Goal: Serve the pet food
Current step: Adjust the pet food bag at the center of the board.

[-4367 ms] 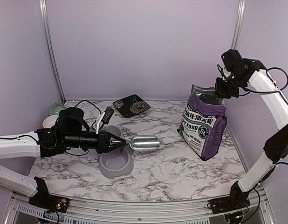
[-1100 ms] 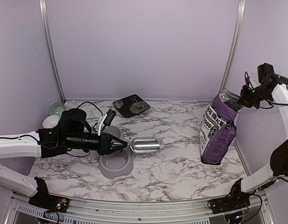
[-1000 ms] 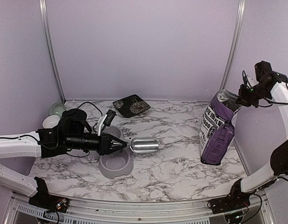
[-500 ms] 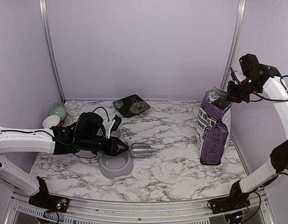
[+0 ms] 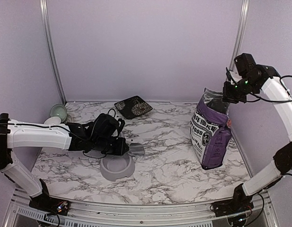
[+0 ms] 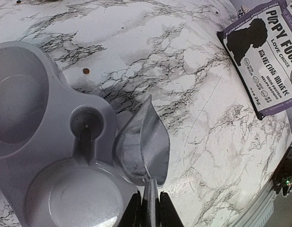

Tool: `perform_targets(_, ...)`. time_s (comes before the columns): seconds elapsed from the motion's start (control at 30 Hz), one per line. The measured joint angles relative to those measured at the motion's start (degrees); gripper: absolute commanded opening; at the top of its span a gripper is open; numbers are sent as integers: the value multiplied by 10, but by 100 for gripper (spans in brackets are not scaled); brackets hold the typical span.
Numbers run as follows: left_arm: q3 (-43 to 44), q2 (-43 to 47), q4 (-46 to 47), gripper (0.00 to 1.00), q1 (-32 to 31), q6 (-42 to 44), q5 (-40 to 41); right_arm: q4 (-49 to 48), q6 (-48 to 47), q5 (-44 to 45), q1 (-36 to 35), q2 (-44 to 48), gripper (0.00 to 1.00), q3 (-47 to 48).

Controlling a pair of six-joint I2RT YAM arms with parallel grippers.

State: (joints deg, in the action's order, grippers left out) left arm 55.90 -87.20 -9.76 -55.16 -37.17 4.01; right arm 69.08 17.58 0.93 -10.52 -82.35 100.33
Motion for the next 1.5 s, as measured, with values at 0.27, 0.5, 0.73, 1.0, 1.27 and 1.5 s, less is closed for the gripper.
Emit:
perform_targets(0.27,-7,23,-40,0,0,-10,45,-5,3,-2,-12,0,0,-1)
perform_targets(0.5,-38,79,-87,0,0,-10,59,-6,10,8,-29,0,0,-1)
perform_targets(0.73,-55,126,-130,0,0,-9,66,-2,32,47,-83,-9,0,11)
perform_targets(1.0,-77,200,-196,0,0,-9,71,3,74,95,-195,-48,0,44)
perform_targets(1.27,-92,270,-265,0,0,-13,71,13,112,135,-319,-124,0,94)
perform_targets(1.5,-63,321,-295,0,0,-14,52,1,139,153,-404,-180,0,102)
